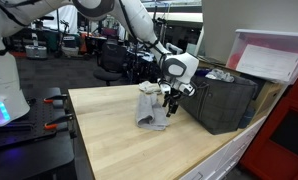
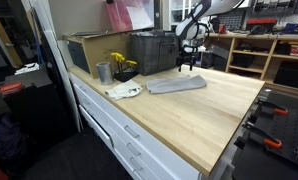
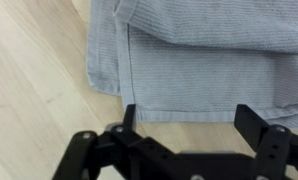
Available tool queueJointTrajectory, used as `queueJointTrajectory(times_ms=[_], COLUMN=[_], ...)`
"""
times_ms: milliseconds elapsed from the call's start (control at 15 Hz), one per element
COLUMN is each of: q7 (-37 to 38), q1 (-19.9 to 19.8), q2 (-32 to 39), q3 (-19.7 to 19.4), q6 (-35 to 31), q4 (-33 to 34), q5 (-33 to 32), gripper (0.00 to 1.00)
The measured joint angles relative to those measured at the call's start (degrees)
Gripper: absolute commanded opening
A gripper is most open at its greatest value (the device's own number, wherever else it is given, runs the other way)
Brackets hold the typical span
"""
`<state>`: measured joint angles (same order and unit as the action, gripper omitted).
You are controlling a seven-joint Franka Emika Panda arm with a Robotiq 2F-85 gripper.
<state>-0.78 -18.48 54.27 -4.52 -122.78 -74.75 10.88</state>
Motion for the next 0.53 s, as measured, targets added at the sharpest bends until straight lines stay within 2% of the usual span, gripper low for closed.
queueJointTrajectory(times_ms=[533], q7=[-0.47], q1=[-0.55], q2=[4.79], q3=[-1.35], q6=[3.17], q4=[7.44], q5=[-3.77], gripper=[1.00])
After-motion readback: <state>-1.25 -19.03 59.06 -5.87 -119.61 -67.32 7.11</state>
